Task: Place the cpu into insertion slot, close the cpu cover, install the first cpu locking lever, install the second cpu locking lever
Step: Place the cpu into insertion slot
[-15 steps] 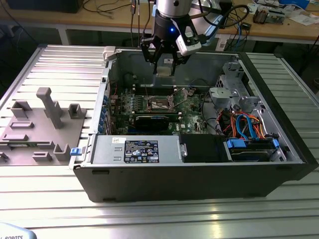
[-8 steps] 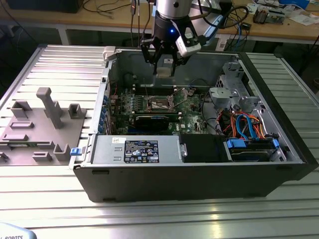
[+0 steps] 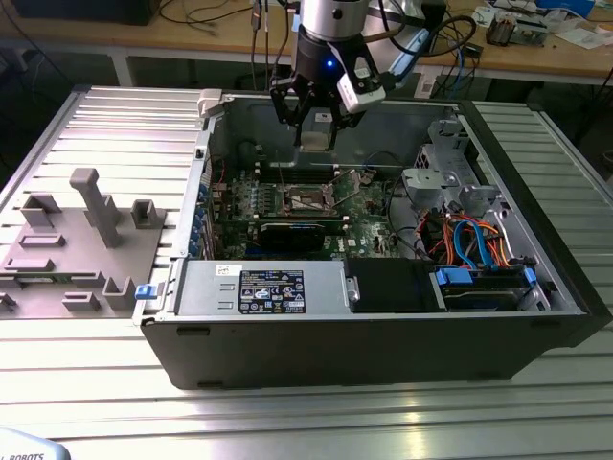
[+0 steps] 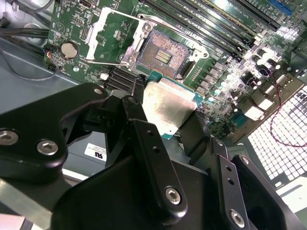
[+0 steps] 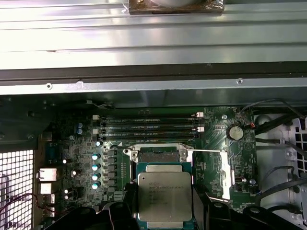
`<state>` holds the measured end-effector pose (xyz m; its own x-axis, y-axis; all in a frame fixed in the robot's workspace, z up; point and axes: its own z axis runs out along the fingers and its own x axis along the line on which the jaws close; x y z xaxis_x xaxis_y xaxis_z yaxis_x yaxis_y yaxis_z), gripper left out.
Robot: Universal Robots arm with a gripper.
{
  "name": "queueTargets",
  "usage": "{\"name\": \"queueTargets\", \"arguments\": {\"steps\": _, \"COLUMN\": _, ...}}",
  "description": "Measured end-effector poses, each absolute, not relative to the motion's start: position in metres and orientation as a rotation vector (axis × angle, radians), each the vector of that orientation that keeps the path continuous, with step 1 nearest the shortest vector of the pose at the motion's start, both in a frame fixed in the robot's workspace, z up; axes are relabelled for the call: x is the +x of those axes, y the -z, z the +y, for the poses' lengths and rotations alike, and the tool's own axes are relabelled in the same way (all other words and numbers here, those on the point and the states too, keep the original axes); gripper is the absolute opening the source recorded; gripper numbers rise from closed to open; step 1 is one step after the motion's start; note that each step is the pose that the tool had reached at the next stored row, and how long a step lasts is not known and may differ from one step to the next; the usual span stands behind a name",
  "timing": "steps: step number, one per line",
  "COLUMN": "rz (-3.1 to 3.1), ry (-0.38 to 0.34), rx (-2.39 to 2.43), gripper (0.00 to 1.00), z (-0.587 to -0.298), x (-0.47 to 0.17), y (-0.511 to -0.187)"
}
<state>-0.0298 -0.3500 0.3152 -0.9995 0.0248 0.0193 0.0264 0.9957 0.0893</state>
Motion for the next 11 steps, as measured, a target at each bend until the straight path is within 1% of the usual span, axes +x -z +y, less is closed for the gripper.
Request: {"name": "queueTargets", "arguments": {"steps": 11, "rz": -3.120, "ry": 0.140, "rx": -0.040, "gripper": 0.54, "z": -0.3500, "x": -0.0298, "y": -0.3120}}
